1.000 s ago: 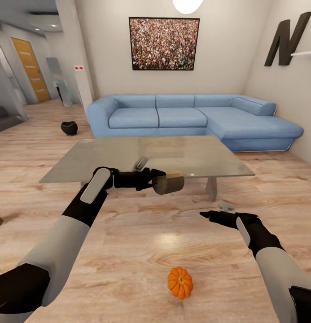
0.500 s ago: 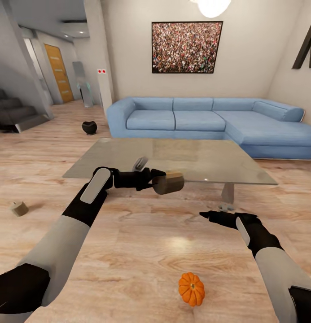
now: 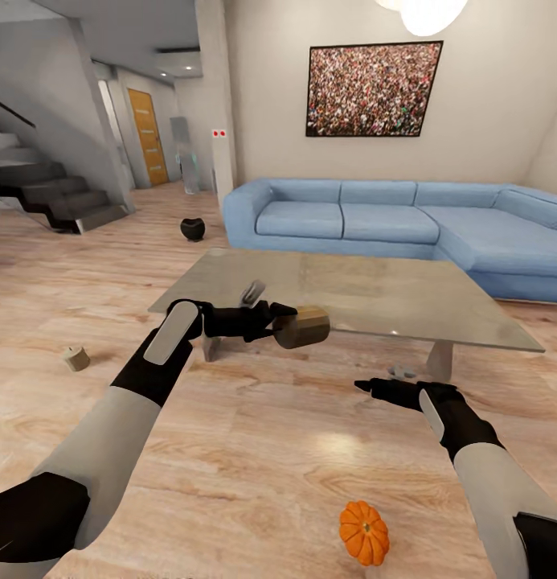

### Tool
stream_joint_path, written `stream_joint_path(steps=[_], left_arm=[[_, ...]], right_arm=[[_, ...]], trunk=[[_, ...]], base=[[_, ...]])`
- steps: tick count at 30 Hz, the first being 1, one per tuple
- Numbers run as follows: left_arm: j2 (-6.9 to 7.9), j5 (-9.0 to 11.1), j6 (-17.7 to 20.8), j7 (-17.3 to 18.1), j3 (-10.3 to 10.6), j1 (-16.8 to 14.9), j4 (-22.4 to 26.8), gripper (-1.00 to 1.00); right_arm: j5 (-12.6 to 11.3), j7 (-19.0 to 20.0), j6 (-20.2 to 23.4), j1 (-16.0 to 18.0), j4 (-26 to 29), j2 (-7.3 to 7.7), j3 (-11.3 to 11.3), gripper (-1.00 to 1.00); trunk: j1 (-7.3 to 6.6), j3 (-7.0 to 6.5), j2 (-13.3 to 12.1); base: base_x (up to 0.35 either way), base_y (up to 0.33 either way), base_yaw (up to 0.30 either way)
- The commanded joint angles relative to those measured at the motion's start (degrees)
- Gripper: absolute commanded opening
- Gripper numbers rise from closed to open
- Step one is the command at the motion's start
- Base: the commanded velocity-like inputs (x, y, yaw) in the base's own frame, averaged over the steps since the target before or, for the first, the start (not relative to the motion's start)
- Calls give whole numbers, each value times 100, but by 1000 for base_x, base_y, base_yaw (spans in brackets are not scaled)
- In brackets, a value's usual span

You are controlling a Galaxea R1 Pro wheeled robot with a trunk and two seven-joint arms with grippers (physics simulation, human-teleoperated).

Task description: Place each of the two pumpkins and all three candles from the living room inside a cabinet in the living room (use any cabinet), then make sure every cabinet is closed, and position the cauldron so it is next to a table in the living room.

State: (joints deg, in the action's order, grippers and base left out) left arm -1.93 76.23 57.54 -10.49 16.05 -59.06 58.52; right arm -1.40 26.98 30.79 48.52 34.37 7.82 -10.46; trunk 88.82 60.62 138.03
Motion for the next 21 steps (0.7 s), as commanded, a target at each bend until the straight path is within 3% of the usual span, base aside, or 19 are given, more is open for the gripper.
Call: stream_joint_path(steps=[1,21], left_arm=[[-2,50,-6,3,0,-1,1,-100],[-9,50,-6,3,2,-1,-3,-100]], right_arm=[[-1,0,2,0,0,0,1,100],[-1,-8,6,0,-9,-31,9,100]], trunk=[[0,-6,0],[0,-105,0]], base=[[0,0,228],[0,0,202]])
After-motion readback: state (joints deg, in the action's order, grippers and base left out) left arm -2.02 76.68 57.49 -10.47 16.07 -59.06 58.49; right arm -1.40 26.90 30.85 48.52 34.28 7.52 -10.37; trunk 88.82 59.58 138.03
